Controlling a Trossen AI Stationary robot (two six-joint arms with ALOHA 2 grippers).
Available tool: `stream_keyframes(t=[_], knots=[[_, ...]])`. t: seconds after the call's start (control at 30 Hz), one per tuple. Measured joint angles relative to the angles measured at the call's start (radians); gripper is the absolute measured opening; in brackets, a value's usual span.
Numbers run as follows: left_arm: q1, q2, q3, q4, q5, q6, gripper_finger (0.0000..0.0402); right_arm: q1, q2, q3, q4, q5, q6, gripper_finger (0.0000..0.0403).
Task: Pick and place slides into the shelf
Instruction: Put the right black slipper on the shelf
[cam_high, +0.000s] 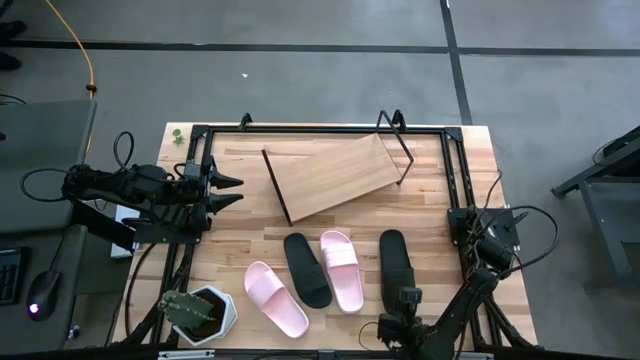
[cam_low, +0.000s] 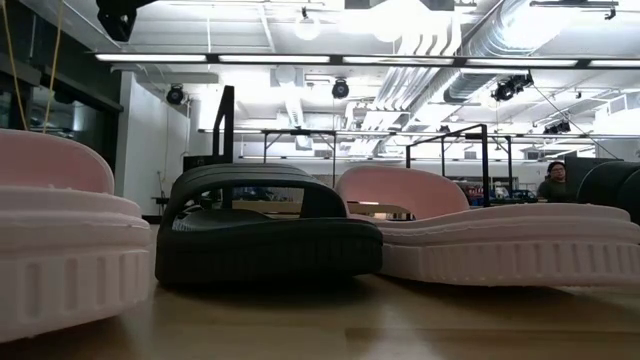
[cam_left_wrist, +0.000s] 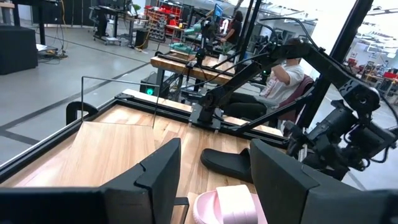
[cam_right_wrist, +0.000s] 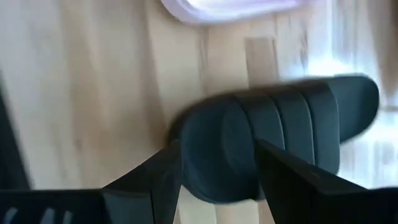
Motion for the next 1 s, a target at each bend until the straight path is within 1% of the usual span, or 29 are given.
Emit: stream_keyframes(t=[0.17,0.43,0.57,0.7,0.9,1.0], knots=[[0.000,0.000,0.000,0.000,0.000,0.000,0.0177,0.002,0.043,0.000,-0.062,-0.009,0.026,0.0188],[0.000,0.000,0.000,0.000,0.000,0.000,0.0177,0.002,0.079,0.000,-0.094,0.062,0.028,0.0188],[0.000,0.000,0.000,0.000,0.000,0.000,0.0177,0.002,0.100,0.000,-0.094,0.091,0.021,0.0188],[0.000,0.000,0.000,0.000,0.000,0.000,0.0177,-0.004,0.115,0.000,-0.094,0.094,0.026,0.0188],[0.000,0.000,0.000,0.000,0.000,0.000,0.0177,-0.005,0.116,0.000,-0.093,0.138,0.050,0.0188],[0.000,0.000,0.000,0.000,0.000,0.000,0.0177,-0.004,0.116,0.000,-0.093,0.137,0.045,0.0188]])
